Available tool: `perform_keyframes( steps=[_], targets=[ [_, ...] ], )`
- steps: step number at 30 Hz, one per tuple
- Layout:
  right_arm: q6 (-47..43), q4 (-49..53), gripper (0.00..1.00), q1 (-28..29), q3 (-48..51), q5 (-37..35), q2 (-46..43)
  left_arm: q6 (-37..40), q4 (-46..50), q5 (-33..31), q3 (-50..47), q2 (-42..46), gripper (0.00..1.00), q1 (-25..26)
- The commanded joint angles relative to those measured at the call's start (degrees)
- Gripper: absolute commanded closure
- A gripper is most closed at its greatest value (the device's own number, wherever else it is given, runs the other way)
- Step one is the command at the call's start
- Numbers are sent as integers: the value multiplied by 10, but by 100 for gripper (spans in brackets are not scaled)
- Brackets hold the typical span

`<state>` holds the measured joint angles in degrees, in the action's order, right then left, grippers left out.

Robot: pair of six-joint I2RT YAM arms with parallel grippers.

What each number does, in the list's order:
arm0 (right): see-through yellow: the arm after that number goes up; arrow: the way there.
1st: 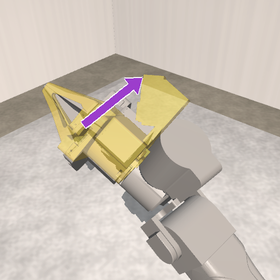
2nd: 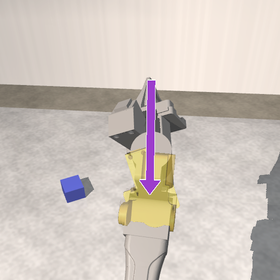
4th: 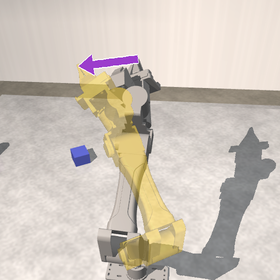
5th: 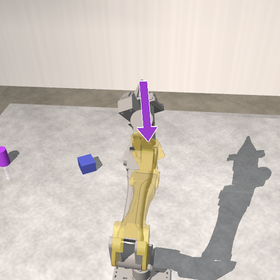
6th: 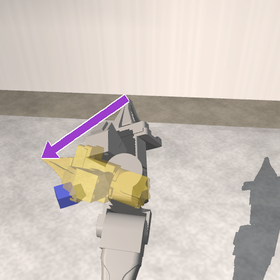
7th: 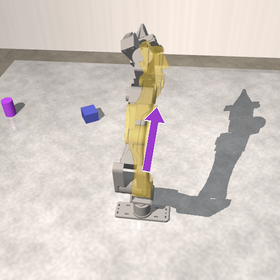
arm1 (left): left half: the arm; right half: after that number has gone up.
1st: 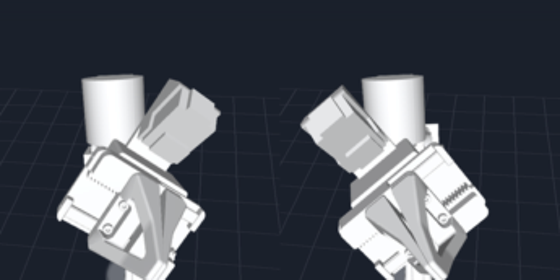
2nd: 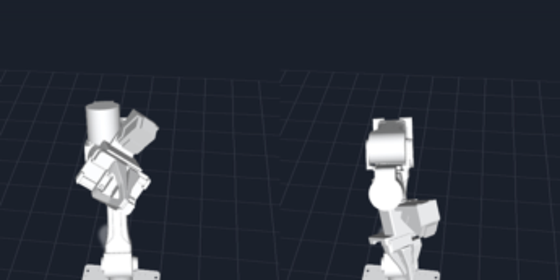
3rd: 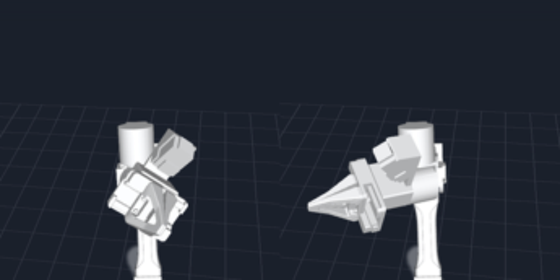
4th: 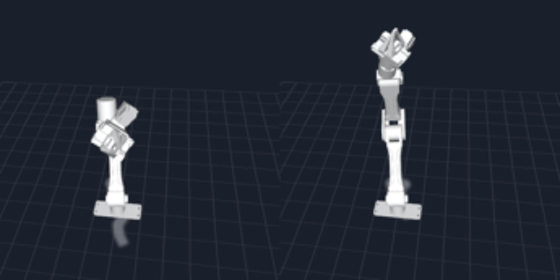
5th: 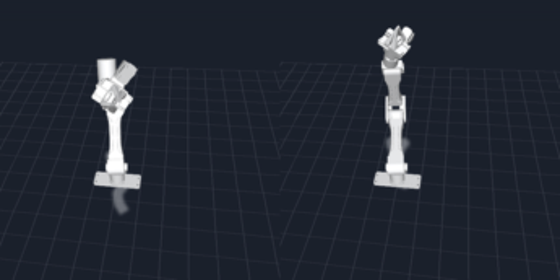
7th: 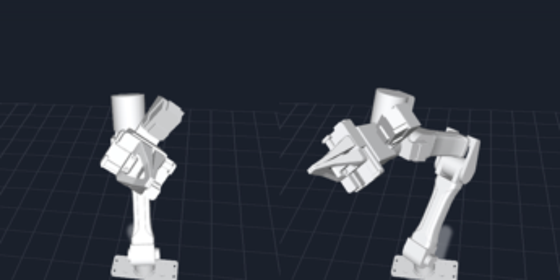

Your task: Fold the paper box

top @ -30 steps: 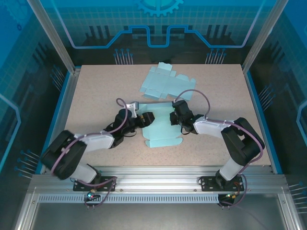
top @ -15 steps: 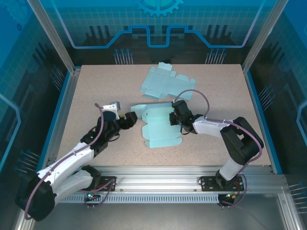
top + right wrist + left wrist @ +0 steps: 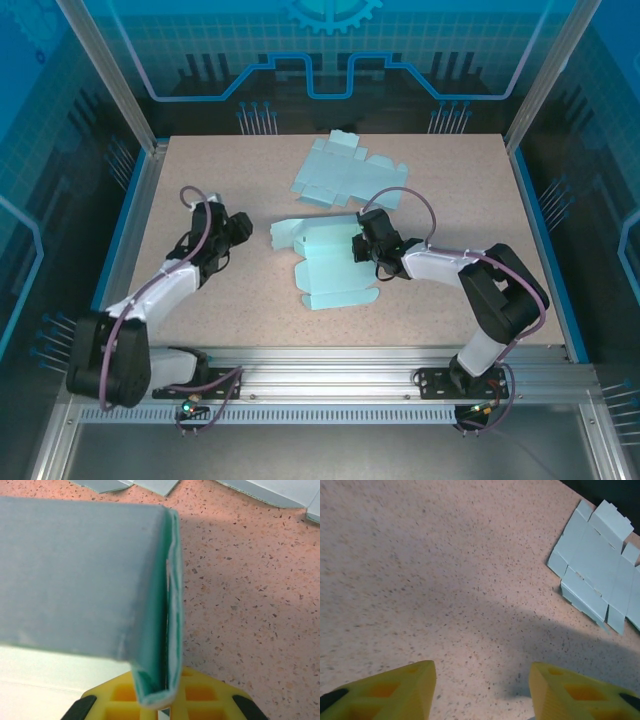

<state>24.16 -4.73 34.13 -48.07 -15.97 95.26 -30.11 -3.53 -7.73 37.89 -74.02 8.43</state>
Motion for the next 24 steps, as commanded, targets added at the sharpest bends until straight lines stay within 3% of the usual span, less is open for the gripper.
perform_keyframes(
  steps=[1, 10, 16, 24],
  targets=[
    [0, -12, 90, 10, 5, 8, -1, -15, -79, 58, 20, -45, 49, -7],
    [-3, -11, 90, 12, 1, 10, 1, -2, -113, 126, 62, -165, 51, -6],
    [-1, -8, 90, 11, -4, 9, 10, -13, -176, 201, 61, -204, 51, -1],
    [5, 1, 90, 12, -14, 6, 25, -17, -207, 238, 56, -230, 50, 27]
  ],
)
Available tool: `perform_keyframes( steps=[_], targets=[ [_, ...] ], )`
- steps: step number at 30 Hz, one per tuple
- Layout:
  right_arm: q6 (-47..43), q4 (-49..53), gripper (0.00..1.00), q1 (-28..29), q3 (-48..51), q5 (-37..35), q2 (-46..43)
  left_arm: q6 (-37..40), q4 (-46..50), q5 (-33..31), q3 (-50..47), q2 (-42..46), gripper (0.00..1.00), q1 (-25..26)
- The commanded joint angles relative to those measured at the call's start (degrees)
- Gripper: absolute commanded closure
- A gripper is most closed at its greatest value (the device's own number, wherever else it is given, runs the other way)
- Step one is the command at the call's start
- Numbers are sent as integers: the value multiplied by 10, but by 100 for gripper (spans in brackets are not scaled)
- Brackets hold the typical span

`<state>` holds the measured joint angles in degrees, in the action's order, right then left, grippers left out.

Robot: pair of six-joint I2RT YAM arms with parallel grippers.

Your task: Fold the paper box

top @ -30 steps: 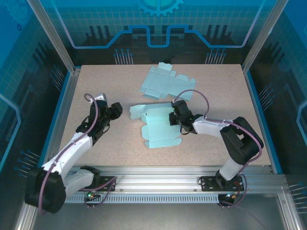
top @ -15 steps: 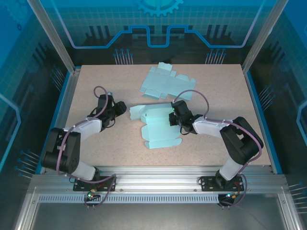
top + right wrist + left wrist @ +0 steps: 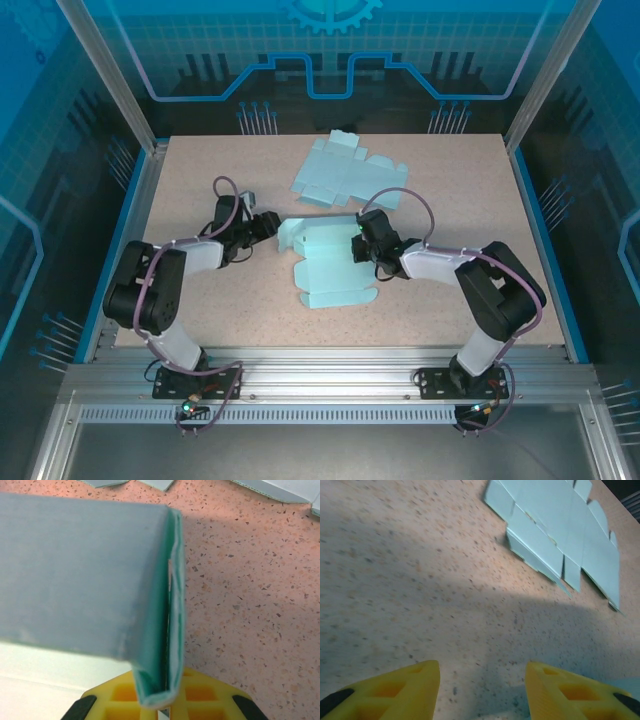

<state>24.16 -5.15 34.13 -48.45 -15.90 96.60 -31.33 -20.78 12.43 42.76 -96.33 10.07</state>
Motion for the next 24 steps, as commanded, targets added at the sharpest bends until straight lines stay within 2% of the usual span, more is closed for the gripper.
perform_keyframes(
  steps=[1, 8, 24],
  targets=[
    [5, 6, 90, 12, -11, 4, 13, -7, -39, 38, 4, -7, 50, 14],
    [9, 14, 90, 12, -16, -3, 20, -27, -65, 53, -19, 2, 50, 30],
    [19, 32, 91, 12, -38, -11, 34, -55, -55, 25, -103, 57, 51, 51]
  ],
)
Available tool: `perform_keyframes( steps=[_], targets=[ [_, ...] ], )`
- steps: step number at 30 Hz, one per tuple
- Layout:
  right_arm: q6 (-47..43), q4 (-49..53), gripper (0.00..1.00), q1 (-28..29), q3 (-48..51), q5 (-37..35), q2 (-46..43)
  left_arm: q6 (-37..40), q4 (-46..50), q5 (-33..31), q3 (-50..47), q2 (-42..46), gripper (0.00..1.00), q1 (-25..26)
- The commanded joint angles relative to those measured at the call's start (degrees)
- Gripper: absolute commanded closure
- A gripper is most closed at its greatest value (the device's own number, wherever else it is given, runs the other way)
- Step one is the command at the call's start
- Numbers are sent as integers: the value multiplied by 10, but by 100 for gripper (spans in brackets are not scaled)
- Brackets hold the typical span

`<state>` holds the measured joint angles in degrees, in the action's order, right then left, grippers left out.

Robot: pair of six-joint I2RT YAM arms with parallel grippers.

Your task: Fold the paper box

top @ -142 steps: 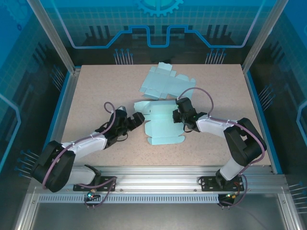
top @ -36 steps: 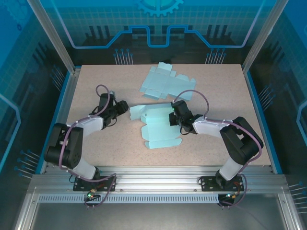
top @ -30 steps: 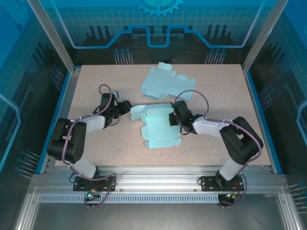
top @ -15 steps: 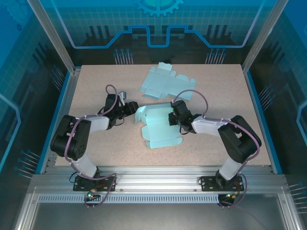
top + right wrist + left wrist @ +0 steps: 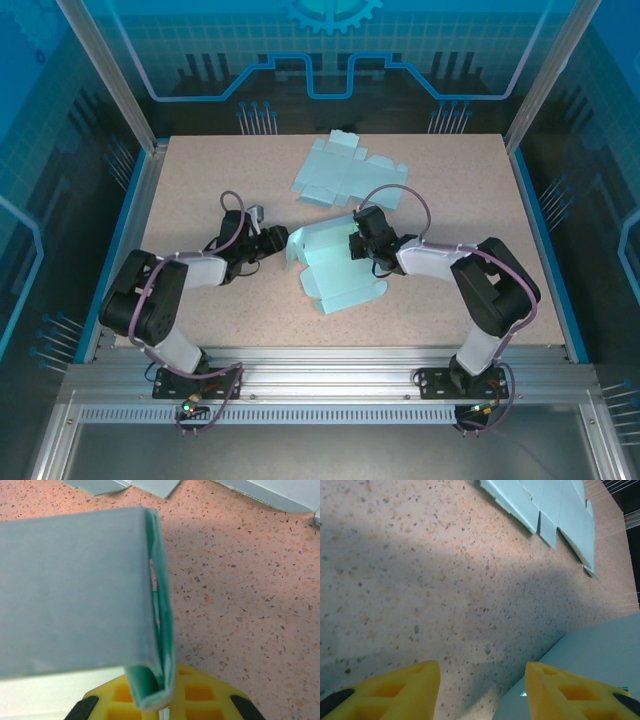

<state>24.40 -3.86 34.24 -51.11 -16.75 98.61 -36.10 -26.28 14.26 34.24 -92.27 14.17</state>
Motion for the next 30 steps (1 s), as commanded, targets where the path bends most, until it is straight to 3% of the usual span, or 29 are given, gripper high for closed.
perform_keyframes(
  steps=[1, 7, 13, 17, 25, 30],
  targets=[
    [17, 20, 91, 11, -12, -2, 14, -9, 2, 5, -23, 18, 51, 12],
    [16, 20, 91, 14, -14, 1, 16, -30, -5, -2, -35, 33, 52, 37],
    [9, 34, 91, 28, -25, -13, 20, -47, -8, -79, -20, 42, 52, 91],
    [9, 35, 91, 34, -24, -20, 19, -31, -3, -93, -5, 35, 52, 101],
    [7, 30, 91, 35, -13, -19, 10, 126, 15, -68, 25, 31, 51, 103],
    [1, 23, 91, 35, -11, -9, 9, 186, 41, -42, 51, 27, 51, 104]
  ],
)
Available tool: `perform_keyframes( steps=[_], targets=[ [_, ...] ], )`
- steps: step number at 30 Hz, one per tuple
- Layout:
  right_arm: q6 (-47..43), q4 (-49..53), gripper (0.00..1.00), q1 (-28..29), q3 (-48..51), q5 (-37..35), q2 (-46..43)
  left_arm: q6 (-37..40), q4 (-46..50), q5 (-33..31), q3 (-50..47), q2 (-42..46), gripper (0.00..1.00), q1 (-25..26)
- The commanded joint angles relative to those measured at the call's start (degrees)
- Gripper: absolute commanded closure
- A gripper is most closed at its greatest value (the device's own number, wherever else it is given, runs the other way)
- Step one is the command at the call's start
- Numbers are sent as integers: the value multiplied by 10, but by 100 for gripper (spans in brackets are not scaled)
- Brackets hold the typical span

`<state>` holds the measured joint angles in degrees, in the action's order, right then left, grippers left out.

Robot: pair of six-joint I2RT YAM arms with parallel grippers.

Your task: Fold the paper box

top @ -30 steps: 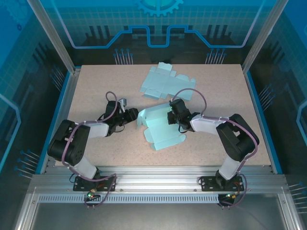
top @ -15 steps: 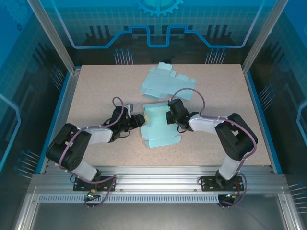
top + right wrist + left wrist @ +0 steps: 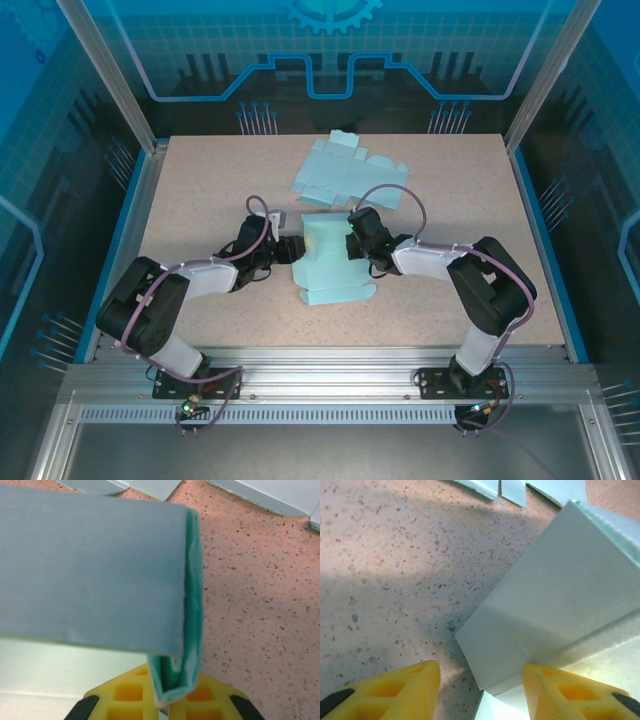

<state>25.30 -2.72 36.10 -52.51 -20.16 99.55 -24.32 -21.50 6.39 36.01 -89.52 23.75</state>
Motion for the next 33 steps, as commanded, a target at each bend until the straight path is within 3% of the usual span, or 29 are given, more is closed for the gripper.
perform_keyframes(
  steps=[1, 13, 25, 28, 33],
  targets=[
    [-9, 10, 91, 16, 4, 27, -1, 78, -4, 43, 37, -2, 51, 8],
    [-15, 8, 92, 16, 6, 29, -2, 192, 42, 107, 72, -6, 47, 13],
    [-16, 11, 92, 16, 3, 29, -1, 320, 206, 196, 118, -5, 43, 4],
    [-15, 13, 91, 16, 2, 28, -1, 326, 228, 243, 133, -10, 42, -6],
    [-15, 14, 91, 17, 4, 28, -3, 331, 259, 252, 157, -19, 39, -7]
  ],
)
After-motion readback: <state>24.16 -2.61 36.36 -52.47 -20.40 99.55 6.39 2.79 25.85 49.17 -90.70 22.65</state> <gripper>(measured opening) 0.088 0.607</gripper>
